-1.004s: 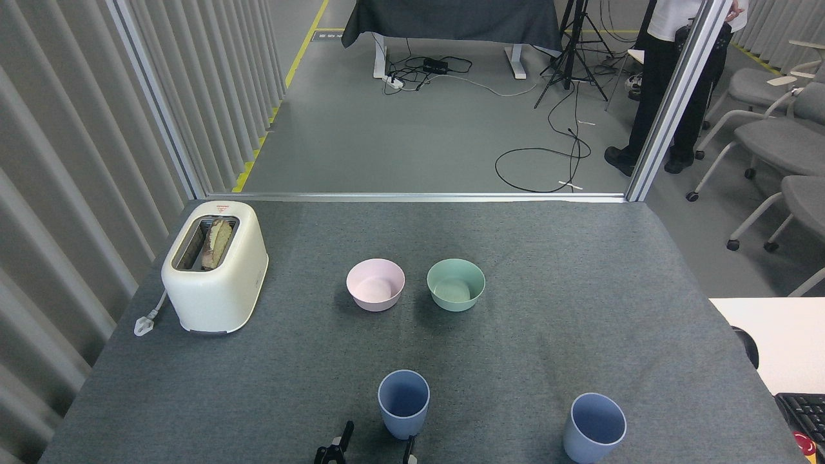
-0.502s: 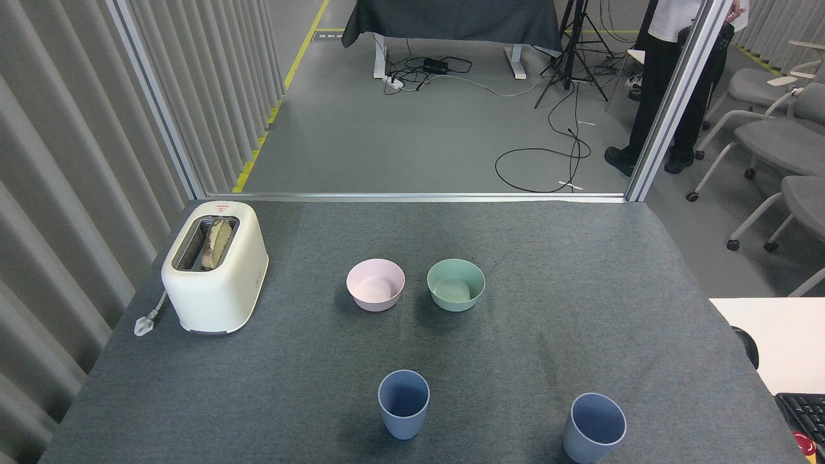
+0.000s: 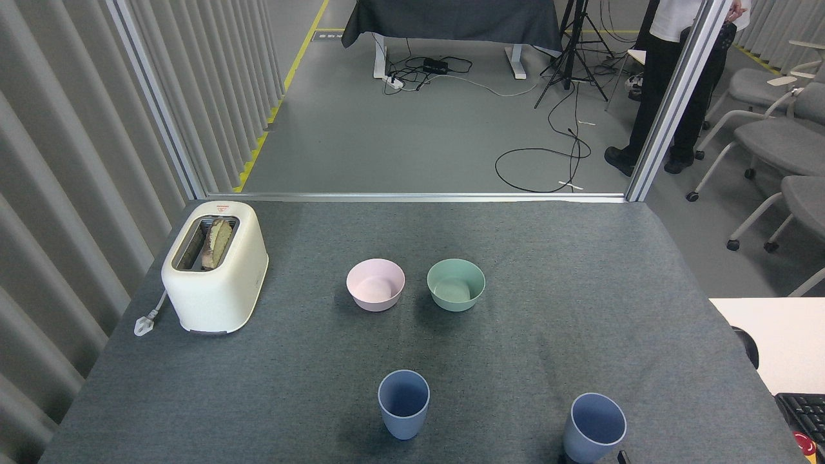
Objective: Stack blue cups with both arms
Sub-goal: 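Reach the right gripper to the other blue cup and grasp it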
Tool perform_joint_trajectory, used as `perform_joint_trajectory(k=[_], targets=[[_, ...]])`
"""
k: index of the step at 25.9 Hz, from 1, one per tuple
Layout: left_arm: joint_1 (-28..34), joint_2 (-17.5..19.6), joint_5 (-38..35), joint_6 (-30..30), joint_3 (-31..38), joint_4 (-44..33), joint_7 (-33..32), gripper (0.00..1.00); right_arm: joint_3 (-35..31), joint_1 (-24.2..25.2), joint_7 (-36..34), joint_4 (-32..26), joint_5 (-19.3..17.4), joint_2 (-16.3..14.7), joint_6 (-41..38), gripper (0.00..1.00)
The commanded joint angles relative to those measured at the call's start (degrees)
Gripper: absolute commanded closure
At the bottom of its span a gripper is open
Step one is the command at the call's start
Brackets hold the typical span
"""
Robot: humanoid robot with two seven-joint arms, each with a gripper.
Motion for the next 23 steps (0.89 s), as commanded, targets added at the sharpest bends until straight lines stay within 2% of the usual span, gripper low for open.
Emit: perform_joint_trajectory(k=[1,12,16,17,19,23], targets=[[-0.03,0.00,0.00,0.02,0.04,0.02,0.00,0.00,0.06,-0.54,0.02,0.04,0.11,-0.01,0.02,0.00],[-0.21,0.00,0.00,0.02,0.13,0.19,-0.09,0.00,0.15,-5.90,0.38,1.53,-0.06,-0.09,-0.24,0.00],[-0.21,0.00,0.00,0.02,0.13,0.28,0.00,0.00,0.06,-7.48,0.29,3.82,0.03,-0.09,0.28,0.01],[-0.21,0.00,0.00,0.02,0.13,0.37,0.00,0.00,0.06,-7.66,0.29,4.34,0.11,-0.09,0.28,0.05],[-0.21,0.00,0.00,-0.06,0.13,0.37,0.00,0.00,0.15,-7.57,0.20,4.43,0.29,-0.09,0.20,0.23],[-0.30,-0.09,0.00,-0.06,0.13,0.37,0.00,0.00,0.23,-7.57,0.11,4.08,0.73,0.17,0.20,0.42]])
